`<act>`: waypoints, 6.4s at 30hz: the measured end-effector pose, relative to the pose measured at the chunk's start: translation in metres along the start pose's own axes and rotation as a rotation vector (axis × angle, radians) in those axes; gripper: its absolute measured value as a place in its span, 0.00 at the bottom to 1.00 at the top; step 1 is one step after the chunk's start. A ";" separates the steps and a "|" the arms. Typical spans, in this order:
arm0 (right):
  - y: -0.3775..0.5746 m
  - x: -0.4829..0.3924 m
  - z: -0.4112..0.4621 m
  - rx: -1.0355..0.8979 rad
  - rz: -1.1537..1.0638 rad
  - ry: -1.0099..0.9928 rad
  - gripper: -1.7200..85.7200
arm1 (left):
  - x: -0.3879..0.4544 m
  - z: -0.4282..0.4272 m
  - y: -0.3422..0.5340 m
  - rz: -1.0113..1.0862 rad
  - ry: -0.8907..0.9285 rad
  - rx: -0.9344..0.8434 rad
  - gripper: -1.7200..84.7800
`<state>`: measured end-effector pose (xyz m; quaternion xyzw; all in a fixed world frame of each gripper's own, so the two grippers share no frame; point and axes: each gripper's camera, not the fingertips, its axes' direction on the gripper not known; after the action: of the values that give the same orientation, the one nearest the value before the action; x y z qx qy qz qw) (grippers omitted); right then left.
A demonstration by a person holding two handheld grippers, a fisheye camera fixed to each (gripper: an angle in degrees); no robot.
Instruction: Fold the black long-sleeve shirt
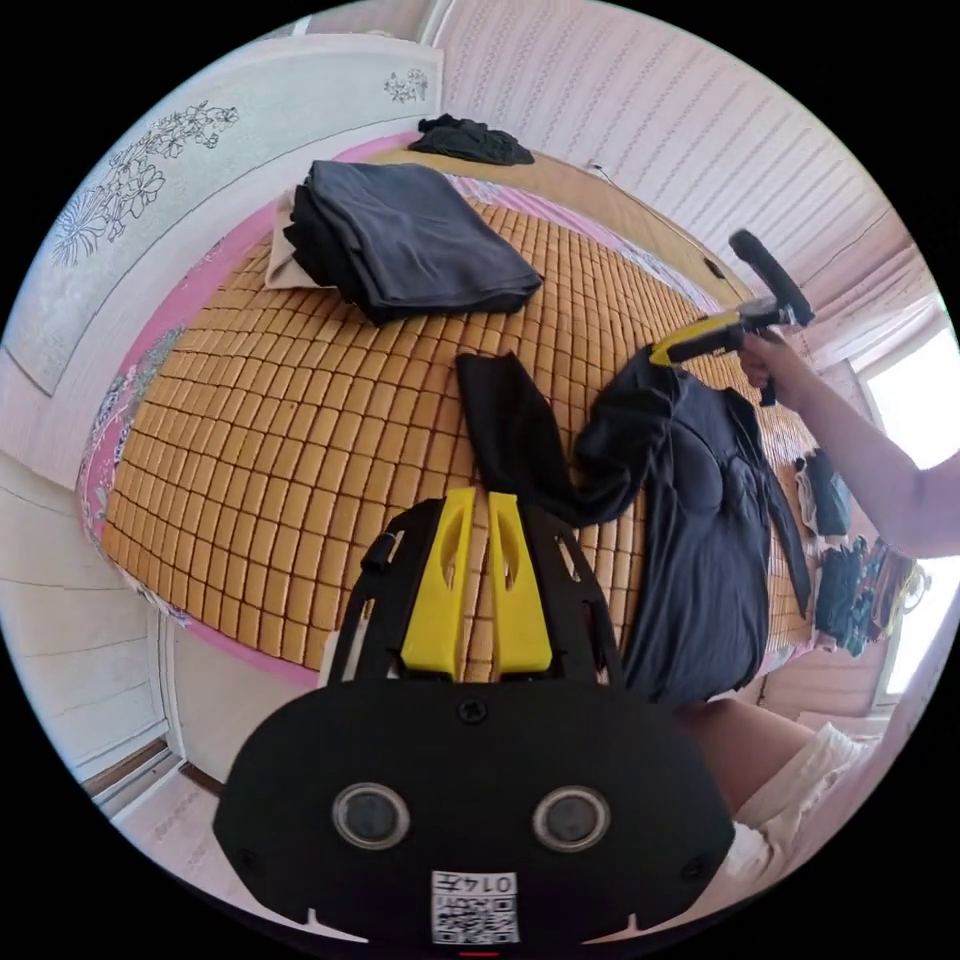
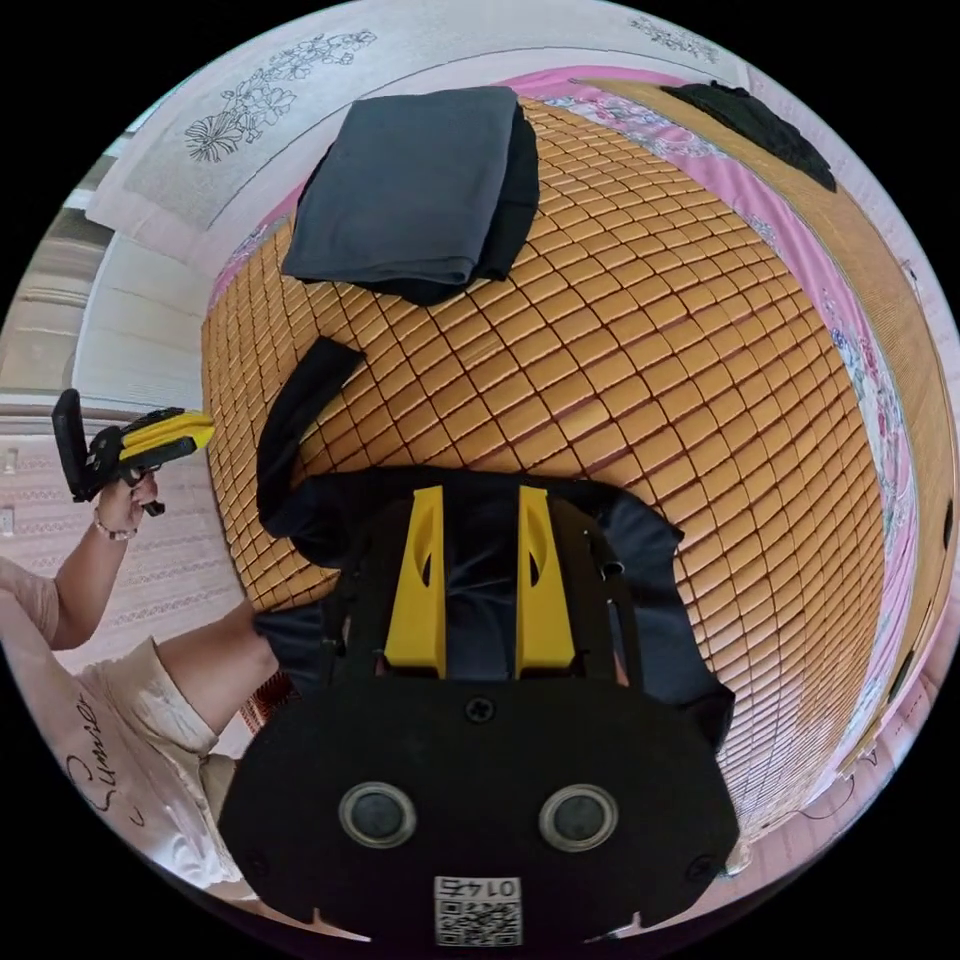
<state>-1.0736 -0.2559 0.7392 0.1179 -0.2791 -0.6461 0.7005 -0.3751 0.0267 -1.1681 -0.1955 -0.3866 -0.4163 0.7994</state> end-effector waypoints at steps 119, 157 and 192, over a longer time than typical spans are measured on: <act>0.132 0.106 -0.123 0.365 0.309 0.194 0.06 | -0.121 -0.068 -0.032 -0.374 -0.159 -0.033 0.02; 0.387 -0.218 -0.020 0.242 0.239 0.184 0.06 | 0.071 -0.077 0.182 0.070 -0.004 0.382 0.09; -0.181 -0.538 0.161 0.045 -0.609 0.237 0.08 | -0.234 -0.049 0.184 -0.495 -0.037 0.414 0.02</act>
<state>-1.3175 0.2732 0.6470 0.2857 -0.1617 -0.8016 0.4997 -0.2852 0.2219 -1.3799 0.0635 -0.5133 -0.5070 0.6895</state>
